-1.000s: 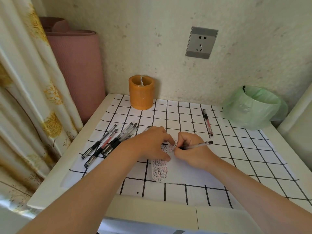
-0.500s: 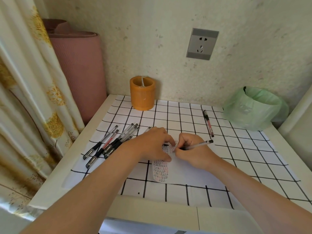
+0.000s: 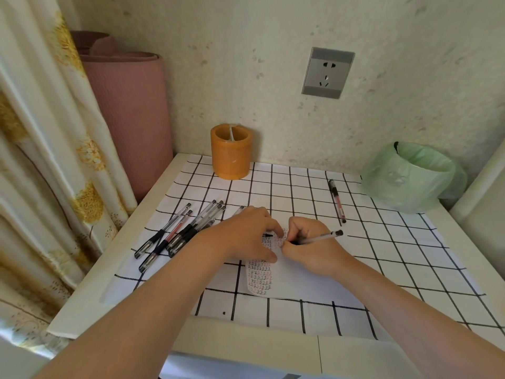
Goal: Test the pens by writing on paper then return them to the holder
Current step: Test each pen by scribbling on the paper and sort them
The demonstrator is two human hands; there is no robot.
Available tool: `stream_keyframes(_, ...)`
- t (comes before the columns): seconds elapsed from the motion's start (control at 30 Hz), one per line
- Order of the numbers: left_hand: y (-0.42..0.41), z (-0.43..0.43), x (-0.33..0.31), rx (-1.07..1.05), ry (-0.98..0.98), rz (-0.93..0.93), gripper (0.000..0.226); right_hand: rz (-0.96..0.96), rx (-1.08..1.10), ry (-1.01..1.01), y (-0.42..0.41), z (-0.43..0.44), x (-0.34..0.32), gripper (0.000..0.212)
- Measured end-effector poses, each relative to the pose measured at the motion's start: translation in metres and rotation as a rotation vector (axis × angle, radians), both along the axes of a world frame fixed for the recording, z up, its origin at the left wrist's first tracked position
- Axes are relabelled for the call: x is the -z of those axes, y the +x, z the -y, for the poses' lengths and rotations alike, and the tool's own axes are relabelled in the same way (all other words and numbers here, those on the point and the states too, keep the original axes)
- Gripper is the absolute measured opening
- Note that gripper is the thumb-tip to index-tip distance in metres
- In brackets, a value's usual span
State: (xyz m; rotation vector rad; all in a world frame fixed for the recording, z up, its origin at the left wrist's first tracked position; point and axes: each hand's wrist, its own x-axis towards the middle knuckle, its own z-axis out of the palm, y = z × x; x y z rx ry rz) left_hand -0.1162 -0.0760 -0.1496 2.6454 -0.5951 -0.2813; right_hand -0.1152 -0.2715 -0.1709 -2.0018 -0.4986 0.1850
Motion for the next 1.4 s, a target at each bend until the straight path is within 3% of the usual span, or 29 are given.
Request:
stream_keyframes(0.3, -0.001, 0.000, -0.001, -0.002, 0.014, -0.011, 0.062, -0.002, 0.025, -0.002, 0.000, -0.001, -0.001, 0.028)
stream_keyframes(0.43, -0.005, -0.004, -0.001, -0.052, -0.037, 0.018, 0.069, -0.084, 0.266, 0.230, 0.008, 0.003, -0.002, 0.027)
stream_keyframes(0.63, -0.012, -0.015, -0.003, -0.157, 0.076, 0.244, 0.042, -0.034, 0.259, 0.237, 0.008, 0.015, -0.012, 0.027)
stream_keyframes(0.7, -0.014, -0.016, -0.003, -0.174, 0.147, 0.302, 0.031, -0.042, 0.190, 0.216, 0.007, 0.017, -0.018, 0.037)
stream_keyframes(0.77, -0.016, -0.015, -0.001, -0.183, 0.141, 0.312, 0.022, -0.123, 0.143, 0.303, 0.004, 0.016, -0.023, 0.046)
stream_keyframes(0.87, -0.017, -0.011, -0.001, -0.182, 0.106, 0.304, 0.017, -0.337, 0.206, 0.517, 0.002, 0.011, -0.032, 0.038)
stream_keyframes(0.93, -0.015, -0.009, -0.002, -0.179, 0.116, 0.317, 0.017, -0.366, 0.216, 0.535, 0.002, 0.010, -0.034, 0.035)
stream_keyframes(1.1, -0.013, -0.013, -0.009, -0.245, -0.003, 0.294, 0.013, -0.173, 0.284, 0.287, 0.006, 0.014, -0.032, 0.040)
stream_keyframes(1.17, -0.012, -0.014, -0.011, -0.268, -0.022, 0.287, 0.013, -0.075, 0.308, 0.165, 0.008, 0.014, -0.029, 0.031)
stream_keyframes(1.3, -0.011, -0.016, -0.011, -0.279, -0.018, 0.305, 0.014, 0.268, 0.216, -0.248, 0.008, 0.019, -0.029, 0.017)
stream_keyframes(1.4, -0.009, -0.017, -0.011, -0.281, -0.011, 0.303, 0.014, 0.502, 0.153, -0.348, 0.007, 0.023, -0.031, 0.016)
